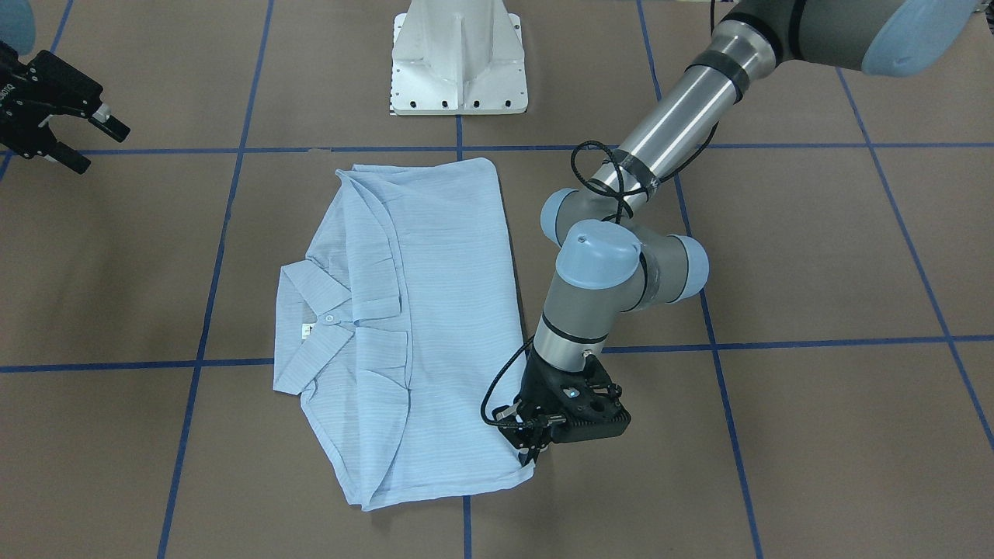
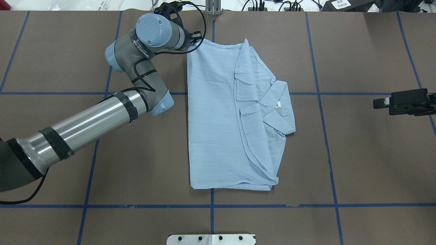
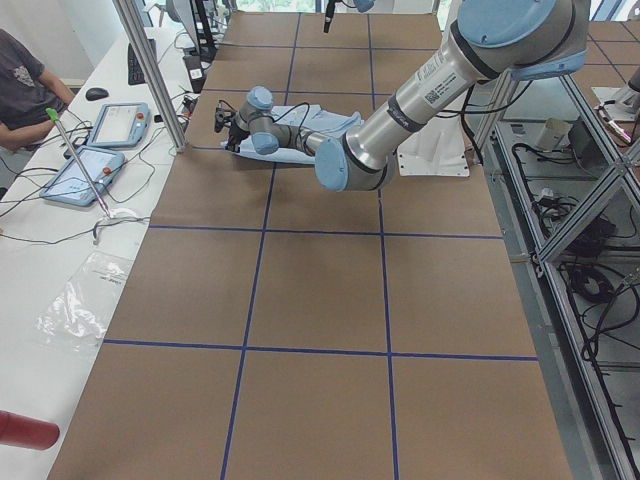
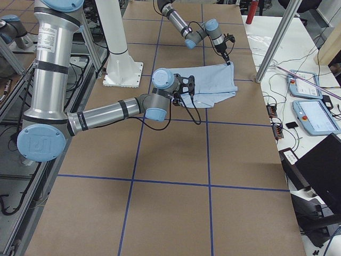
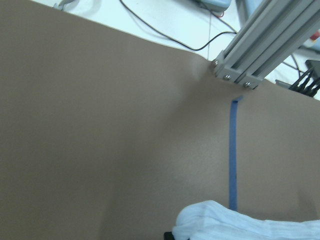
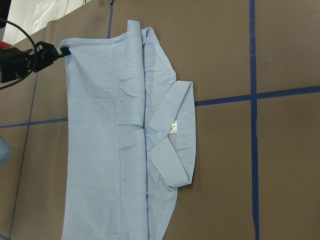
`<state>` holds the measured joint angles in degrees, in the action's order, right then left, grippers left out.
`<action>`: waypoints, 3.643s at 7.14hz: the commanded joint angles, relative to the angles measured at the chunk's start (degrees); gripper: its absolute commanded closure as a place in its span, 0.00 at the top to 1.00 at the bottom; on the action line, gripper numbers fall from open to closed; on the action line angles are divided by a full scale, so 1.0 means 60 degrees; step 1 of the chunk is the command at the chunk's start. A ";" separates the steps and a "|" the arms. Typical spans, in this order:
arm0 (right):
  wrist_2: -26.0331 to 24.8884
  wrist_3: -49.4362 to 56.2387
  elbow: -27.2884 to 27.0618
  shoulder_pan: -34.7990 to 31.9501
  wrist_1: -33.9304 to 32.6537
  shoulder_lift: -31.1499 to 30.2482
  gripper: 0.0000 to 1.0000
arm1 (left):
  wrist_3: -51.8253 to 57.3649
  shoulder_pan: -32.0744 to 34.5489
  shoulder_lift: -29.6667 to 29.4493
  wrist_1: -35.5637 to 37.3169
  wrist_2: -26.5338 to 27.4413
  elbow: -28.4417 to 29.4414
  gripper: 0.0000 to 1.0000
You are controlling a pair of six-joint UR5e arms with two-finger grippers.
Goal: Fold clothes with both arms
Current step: 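Release the shirt and raise the left gripper, then move the right gripper over the collar area of the folded shirt, then lower the right gripper onto the shirt beside the collar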
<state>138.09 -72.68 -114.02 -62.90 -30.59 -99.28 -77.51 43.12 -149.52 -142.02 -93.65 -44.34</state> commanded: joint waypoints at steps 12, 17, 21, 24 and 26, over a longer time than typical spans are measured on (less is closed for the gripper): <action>-0.3290 0.0116 0.0267 0.2786 -0.2983 0.2072 1.00 | 0.0771 0.0635 0.3353 0.2275 -0.2129 -0.5068 1.00; -0.6884 0.0860 0.0282 0.5937 -0.8162 0.5232 1.00 | 0.1404 0.0694 0.4983 0.4466 -0.2247 -0.8532 1.00; -0.8512 0.1769 0.1013 0.7434 -0.9622 0.5810 1.00 | 0.1390 0.0665 0.5012 0.4423 -0.2262 -0.8518 1.00; -0.8617 0.2240 0.1511 0.7568 -0.9741 0.5781 1.00 | 0.1390 0.0606 0.5012 0.4320 -0.2233 -0.8401 1.00; -0.8587 0.2372 0.1542 0.7626 -0.9741 0.5781 1.00 | 0.1390 0.0606 0.5012 0.4320 -0.2233 -0.8401 1.00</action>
<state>86.51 -58.80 -104.99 -17.38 -89.05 -64.56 -69.17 46.79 -119.44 -116.08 -107.06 -94.78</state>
